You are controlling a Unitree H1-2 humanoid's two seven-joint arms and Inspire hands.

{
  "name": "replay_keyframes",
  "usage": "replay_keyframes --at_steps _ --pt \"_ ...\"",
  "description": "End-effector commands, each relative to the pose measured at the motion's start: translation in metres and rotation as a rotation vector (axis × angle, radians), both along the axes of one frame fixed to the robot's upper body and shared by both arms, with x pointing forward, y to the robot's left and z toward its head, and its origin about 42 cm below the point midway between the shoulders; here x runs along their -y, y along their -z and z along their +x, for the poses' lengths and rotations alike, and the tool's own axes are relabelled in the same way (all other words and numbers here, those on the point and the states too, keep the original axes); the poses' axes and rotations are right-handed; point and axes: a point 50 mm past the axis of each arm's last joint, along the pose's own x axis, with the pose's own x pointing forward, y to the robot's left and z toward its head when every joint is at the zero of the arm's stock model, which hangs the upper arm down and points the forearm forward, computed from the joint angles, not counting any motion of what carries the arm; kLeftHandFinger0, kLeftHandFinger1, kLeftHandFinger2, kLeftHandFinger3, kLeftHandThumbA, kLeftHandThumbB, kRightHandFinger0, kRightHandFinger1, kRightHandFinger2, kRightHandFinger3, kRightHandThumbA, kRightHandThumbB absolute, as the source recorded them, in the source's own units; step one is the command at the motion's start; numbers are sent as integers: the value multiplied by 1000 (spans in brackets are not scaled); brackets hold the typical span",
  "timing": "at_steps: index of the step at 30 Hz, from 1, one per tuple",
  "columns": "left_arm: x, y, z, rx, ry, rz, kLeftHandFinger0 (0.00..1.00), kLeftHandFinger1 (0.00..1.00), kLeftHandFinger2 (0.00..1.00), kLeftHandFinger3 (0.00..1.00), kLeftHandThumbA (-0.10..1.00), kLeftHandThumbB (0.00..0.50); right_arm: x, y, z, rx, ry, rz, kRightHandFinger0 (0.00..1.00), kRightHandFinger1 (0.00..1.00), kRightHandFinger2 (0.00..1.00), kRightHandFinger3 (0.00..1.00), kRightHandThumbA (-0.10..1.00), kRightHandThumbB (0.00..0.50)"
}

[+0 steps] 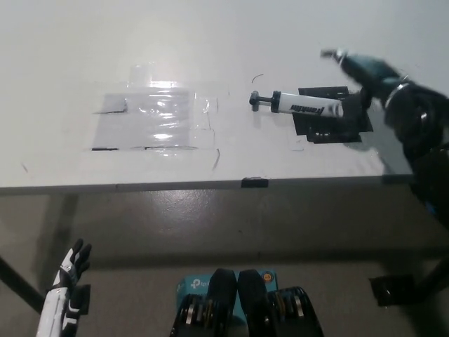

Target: The robot uses right hand to pick up a small white air pumper and uses its left hand to compress it, and then puts it on the desk

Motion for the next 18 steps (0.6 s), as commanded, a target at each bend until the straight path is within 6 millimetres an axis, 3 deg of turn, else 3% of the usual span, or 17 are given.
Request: replay_keyframes --at_steps 1,5,7,8,10,11,13,14,18 --pt "-3 -6 -1 40 17 3 1000 1000 1000 1000 1000 188 11 -82 -19 402 -80 241 1000 1000 1000 1000 870 295" --pt "-3 -6 -2 33 26 -12 1000 1000 1000 1000 1000 206 16 -113 -72 612 -171 428 1000 1000 1000 1000 893 252" --pt "-3 -6 -1 33 31 -23 1000 1000 1000 1000 1000 211 17 -112 -108 708 -234 494 1000 1000 1000 1000 894 196" --pt "-3 -7 -1 33 34 -31 1000 1000 1000 1000 1000 212 17 -110 -118 720 -249 520 1000 1000 1000 1000 895 194" --pt "-2 -8 5 41 59 -39 1000 1000 1000 1000 1000 224 19 -96 -156 777 -272 573 1000 1000 1000 1000 959 232" --pt "-1 -9 8 40 60 -37 1000 1000 1000 1000 1000 236 17 -83 -176 769 -291 640 1000 1000 1000 1000 925 247" --pt "-1 -11 10 40 67 -36 1000 1000 1000 1000 1000 238 16 -72 -193 765 -307 662 1000 1000 1000 1000 913 240" --pt "0 -12 13 43 72 -33 1000 1000 1000 1000 1000 237 15 -55 -216 761 -303 673 1000 1000 1000 1000 934 217" --pt "2 -13 16 48 77 -32 1000 1000 1000 1000 1000 225 9 -14 -246 743 -274 743 1000 1000 1000 1000 929 194"
